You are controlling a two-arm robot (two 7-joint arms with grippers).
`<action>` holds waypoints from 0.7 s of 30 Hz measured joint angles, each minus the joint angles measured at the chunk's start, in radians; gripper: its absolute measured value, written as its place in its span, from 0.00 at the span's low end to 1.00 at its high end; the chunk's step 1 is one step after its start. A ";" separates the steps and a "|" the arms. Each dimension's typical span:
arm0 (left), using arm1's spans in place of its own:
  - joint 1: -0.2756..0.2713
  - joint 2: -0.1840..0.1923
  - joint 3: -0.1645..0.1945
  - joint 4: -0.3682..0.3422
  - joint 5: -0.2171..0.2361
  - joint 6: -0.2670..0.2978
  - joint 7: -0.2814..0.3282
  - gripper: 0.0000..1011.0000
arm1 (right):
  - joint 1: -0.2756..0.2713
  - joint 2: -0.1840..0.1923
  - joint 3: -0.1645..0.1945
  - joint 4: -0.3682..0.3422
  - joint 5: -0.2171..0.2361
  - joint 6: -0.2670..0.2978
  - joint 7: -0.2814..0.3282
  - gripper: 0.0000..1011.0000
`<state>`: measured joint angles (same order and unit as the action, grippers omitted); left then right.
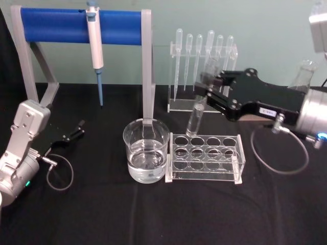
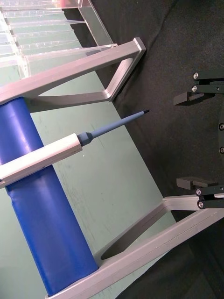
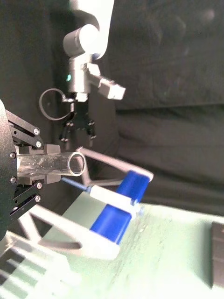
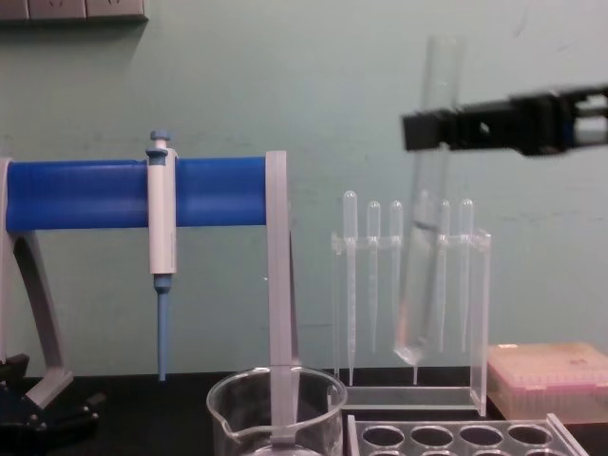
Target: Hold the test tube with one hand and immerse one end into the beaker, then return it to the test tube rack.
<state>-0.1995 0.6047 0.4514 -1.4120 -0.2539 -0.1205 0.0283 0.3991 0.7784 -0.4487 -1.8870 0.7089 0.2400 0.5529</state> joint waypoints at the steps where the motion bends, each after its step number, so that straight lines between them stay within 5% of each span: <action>1: 0.000 0.000 0.000 0.000 0.000 0.000 0.000 0.99 | -0.021 0.012 0.008 -0.003 0.002 -0.009 -0.009 0.23; 9: 0.000 0.000 0.000 0.000 0.000 0.000 0.000 0.99 | -0.098 0.039 0.028 0.013 -0.004 -0.052 -0.040 0.23; 21: 0.000 0.000 0.000 0.000 0.000 0.000 0.000 0.99 | -0.088 -0.012 0.003 0.093 -0.054 -0.071 -0.030 0.23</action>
<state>-0.1995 0.6047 0.4514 -1.4120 -0.2539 -0.1205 0.0283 0.3108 0.7665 -0.4460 -1.7938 0.6548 0.1691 0.5228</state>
